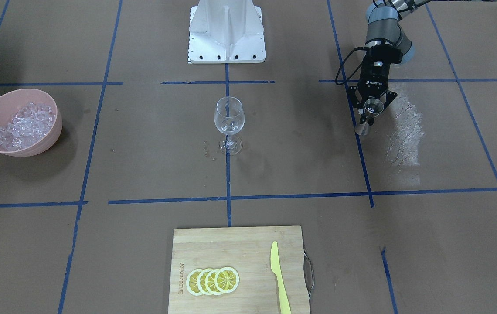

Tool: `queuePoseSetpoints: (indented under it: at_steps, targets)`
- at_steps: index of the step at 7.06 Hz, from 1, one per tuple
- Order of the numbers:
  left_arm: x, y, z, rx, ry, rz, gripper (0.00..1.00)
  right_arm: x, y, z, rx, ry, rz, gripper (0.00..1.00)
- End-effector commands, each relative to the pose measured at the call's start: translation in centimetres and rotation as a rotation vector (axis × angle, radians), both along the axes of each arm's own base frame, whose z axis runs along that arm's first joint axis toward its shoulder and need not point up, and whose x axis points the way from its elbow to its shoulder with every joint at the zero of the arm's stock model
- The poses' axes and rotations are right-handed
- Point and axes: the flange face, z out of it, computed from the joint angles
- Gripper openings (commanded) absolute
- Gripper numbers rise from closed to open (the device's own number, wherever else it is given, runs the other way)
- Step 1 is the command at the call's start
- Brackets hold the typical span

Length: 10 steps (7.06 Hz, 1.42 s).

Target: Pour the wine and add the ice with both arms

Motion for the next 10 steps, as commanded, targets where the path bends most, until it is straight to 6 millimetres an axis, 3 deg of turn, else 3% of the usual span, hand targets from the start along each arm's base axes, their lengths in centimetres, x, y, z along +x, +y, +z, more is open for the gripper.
queuePoseSetpoints:
  at_steps: [1, 2, 4, 6, 7, 10]
  targets:
    - [-1.3, -1.8, -5.1, 0.106, -0.004, 0.117, 0.00, 0.1, 0.0, 0.1, 0.000, 0.002, 0.001, 1.00]
    - [-2.1, -2.9, -6.5, 0.122, 0.011, 0.155, 0.00, 0.2, 0.1, 0.1, -0.002, 0.002, 0.005, 1.00]
    - [0.4, -4.1, -9.4, 0.118, -0.005, 0.156, 0.00, 0.4, 0.1, 0.2, -0.003, 0.002, 0.008, 1.00]
    - [1.6, -4.4, -10.7, 0.113, -0.036, 0.157, 0.00, 0.4, 0.2, 0.3, -0.006, 0.002, 0.009, 1.00]
    - [3.1, -5.1, -13.0, 0.113, -0.038, 0.154, 0.00, 0.4, 0.2, 0.2, -0.005, 0.002, 0.009, 1.00]
    - [3.2, -5.2, -13.6, 0.134, -0.059, 0.151, 0.00, 0.4, 0.2, 0.3, -0.007, 0.003, 0.010, 1.00]
